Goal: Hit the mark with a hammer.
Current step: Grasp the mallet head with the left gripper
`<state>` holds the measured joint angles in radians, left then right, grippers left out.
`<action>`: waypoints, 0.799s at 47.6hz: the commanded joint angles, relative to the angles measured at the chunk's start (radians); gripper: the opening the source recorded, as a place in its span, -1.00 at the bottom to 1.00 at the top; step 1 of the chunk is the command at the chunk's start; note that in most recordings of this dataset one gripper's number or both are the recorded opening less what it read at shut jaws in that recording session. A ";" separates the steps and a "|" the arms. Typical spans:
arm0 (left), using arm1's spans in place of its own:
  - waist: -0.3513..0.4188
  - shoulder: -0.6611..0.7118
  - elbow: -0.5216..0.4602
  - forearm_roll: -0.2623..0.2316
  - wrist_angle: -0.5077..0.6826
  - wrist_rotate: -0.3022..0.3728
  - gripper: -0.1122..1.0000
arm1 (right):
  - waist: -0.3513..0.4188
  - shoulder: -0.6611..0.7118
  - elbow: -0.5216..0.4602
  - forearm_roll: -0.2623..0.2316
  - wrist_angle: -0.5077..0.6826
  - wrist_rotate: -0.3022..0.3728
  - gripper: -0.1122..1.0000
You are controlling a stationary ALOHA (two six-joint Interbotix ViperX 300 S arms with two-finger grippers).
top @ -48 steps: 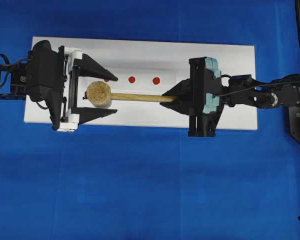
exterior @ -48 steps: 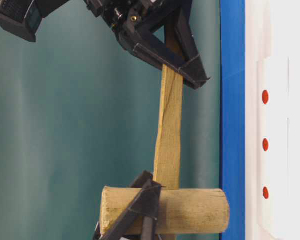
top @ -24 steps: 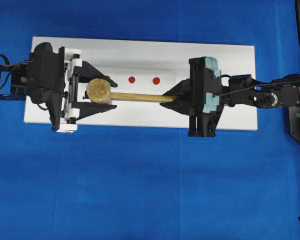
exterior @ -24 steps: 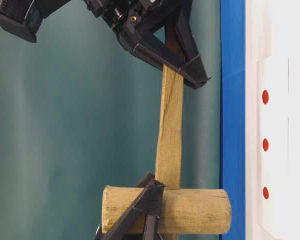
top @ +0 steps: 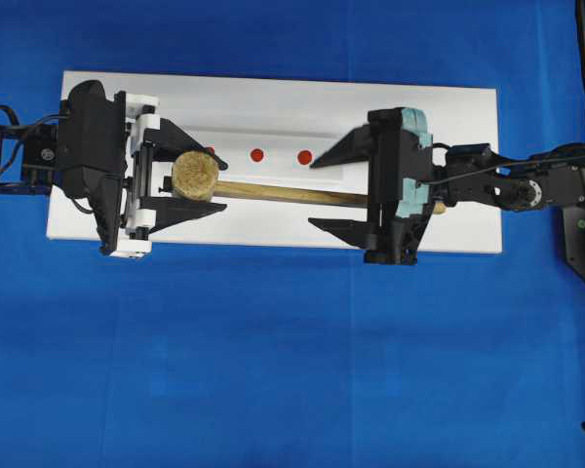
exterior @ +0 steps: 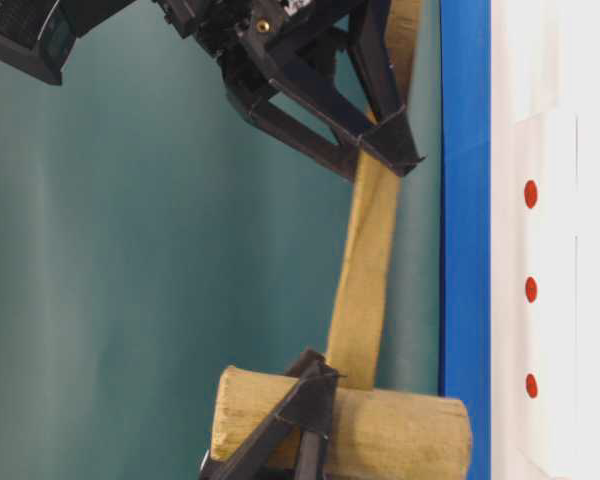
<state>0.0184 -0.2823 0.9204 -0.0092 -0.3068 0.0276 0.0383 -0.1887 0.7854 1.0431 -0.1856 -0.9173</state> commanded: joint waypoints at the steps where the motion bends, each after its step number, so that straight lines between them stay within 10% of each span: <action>1: 0.002 -0.011 -0.025 -0.006 0.005 -0.008 0.02 | 0.005 -0.015 -0.025 -0.002 -0.028 -0.005 0.82; 17: 0.009 -0.014 -0.057 -0.009 0.041 -0.253 0.01 | 0.009 -0.018 -0.028 -0.005 -0.038 -0.051 0.85; 38: 0.008 -0.015 -0.072 -0.008 0.049 -1.046 0.02 | 0.008 -0.018 -0.029 -0.003 -0.060 -0.121 0.85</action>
<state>0.0261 -0.2823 0.8774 -0.0169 -0.2516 -0.9465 0.0445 -0.1887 0.7839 1.0416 -0.2316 -1.0354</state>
